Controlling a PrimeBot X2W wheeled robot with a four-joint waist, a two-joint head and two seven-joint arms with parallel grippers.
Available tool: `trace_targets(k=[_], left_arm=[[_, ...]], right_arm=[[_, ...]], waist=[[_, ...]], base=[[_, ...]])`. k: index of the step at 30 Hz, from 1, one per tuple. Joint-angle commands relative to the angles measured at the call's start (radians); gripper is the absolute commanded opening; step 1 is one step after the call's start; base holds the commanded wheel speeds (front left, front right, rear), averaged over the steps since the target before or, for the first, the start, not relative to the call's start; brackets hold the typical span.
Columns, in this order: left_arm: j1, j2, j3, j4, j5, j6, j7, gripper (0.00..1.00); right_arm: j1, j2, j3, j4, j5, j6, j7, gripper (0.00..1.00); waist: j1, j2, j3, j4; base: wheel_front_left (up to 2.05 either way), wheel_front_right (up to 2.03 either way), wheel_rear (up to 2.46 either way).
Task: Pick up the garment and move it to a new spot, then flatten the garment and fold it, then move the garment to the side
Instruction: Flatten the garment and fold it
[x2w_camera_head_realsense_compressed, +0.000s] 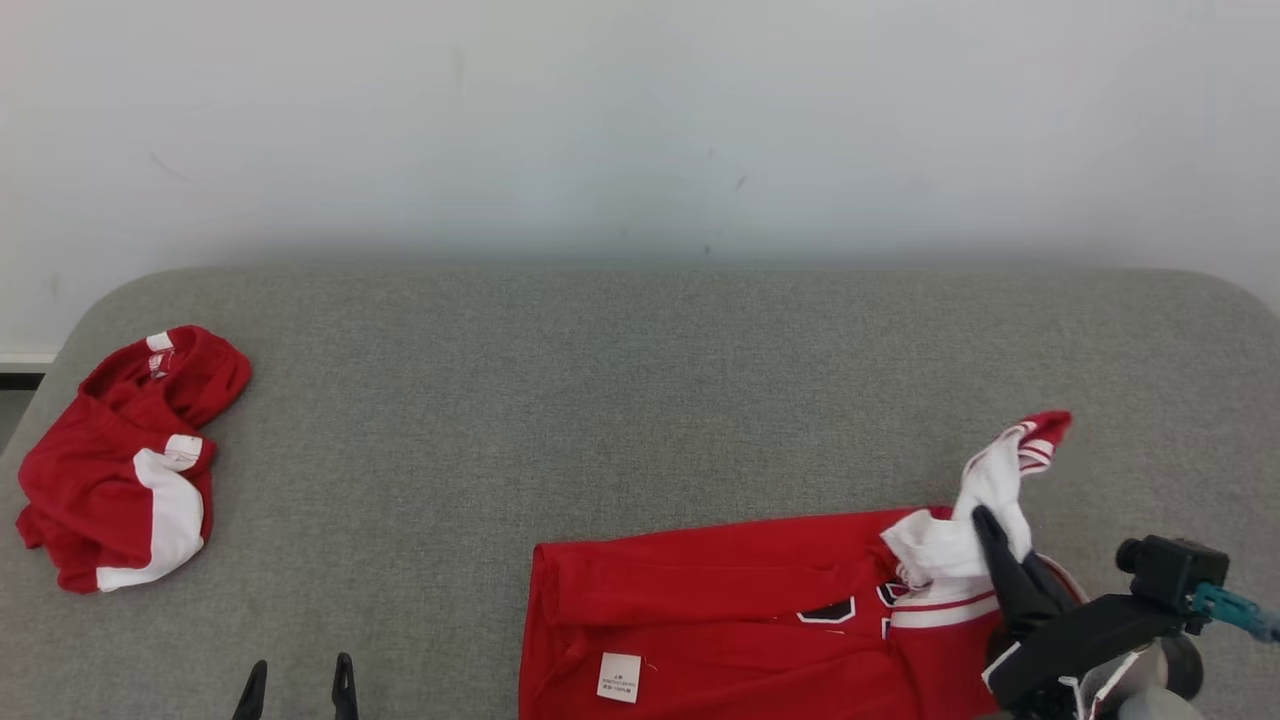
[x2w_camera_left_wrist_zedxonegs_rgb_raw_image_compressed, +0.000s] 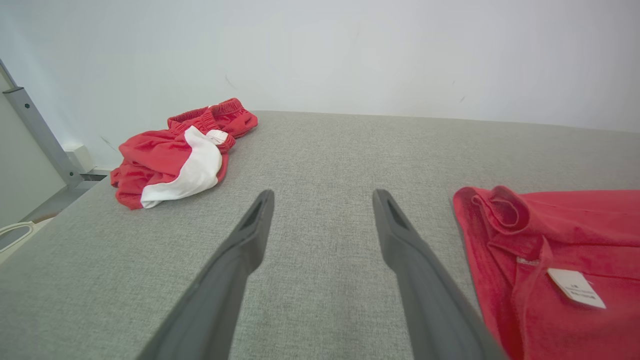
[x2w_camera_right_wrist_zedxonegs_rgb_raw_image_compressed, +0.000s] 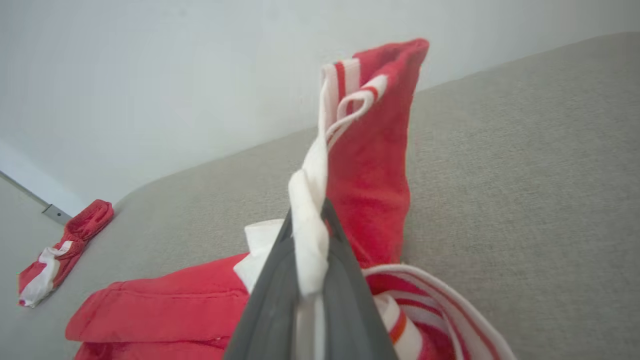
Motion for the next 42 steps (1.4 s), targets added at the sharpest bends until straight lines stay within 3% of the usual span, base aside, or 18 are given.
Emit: trace_targets(k=[1, 7, 13, 23, 38, 39, 40, 41, 42], left_arm=[[0.010, 0.000, 0.001, 0.005, 0.003, 0.002, -0.001, 1.00], [0.001, 0.000, -0.014, 0.011, 0.003, -0.003, -0.001, 1.00], [-0.021, 0.000, -0.044, 0.020, 0.004, -0.006, -0.001, 1.00], [-0.045, 0.000, -0.081, 0.048, -0.012, -0.004, -0.001, 1.00], [-0.086, 0.000, -0.134, 0.084, -0.035, 0.006, -0.001, 1.00], [-0.089, 0.000, -0.136, 0.086, -0.036, 0.006, -0.001, 1.00], [-0.091, 0.000, -0.137, 0.087, -0.037, 0.007, -0.001, 1.00], [-0.093, 0.000, -0.136, 0.089, -0.038, 0.007, -0.001, 1.00], [-0.095, 0.000, -0.135, 0.091, -0.040, 0.007, -0.001, 1.00]], right_arm=[[0.016, 0.012, 0.010, -0.031, 0.011, -0.002, 0.012, 0.00], [0.045, 0.074, 0.068, -0.194, 0.001, -0.002, 0.078, 0.00], [0.042, 0.165, 0.111, -0.219, -0.050, -0.002, 0.111, 0.00], [-0.005, 0.294, 0.169, -0.090, -0.089, -0.002, 0.102, 0.00], [-0.103, 0.326, 0.297, 0.163, -0.020, -0.002, 0.012, 0.00], [-0.112, 0.325, 0.313, 0.173, -0.008, -0.002, 0.003, 0.33], [-0.119, 0.326, 0.333, 0.173, 0.005, -0.002, -0.009, 0.48], [-0.125, 0.327, 0.355, 0.167, 0.023, -0.002, -0.019, 1.00], [-0.131, 0.326, 0.373, 0.161, 0.036, -0.002, -0.029, 1.00]], waist=[[0.0000, 0.0000, -0.002, 0.003], [0.0000, 0.0000, -0.006, 0.034], [0.0000, 0.0000, -0.004, 0.078], [0.0000, 0.0000, -0.004, 0.135], [0.0000, 0.0000, 0.020, 0.169], [0.0000, 0.0000, 0.020, 0.170], [0.0000, 0.0000, 0.021, 0.171], [0.0000, 0.0000, 0.021, 0.171], [0.0000, 0.0000, 0.022, 0.170]], base=[[0.00, 0.00, 0.00], [0.00, 0.00, 0.00], [0.00, 0.00, 0.00], [0.00, 0.00, 0.00], [0.00, 0.00, 0.00], [0.00, 0.00, 0.00], [0.00, 0.00, 0.00], [0.00, 0.00, 0.00], [0.00, 0.00, 0.00]])
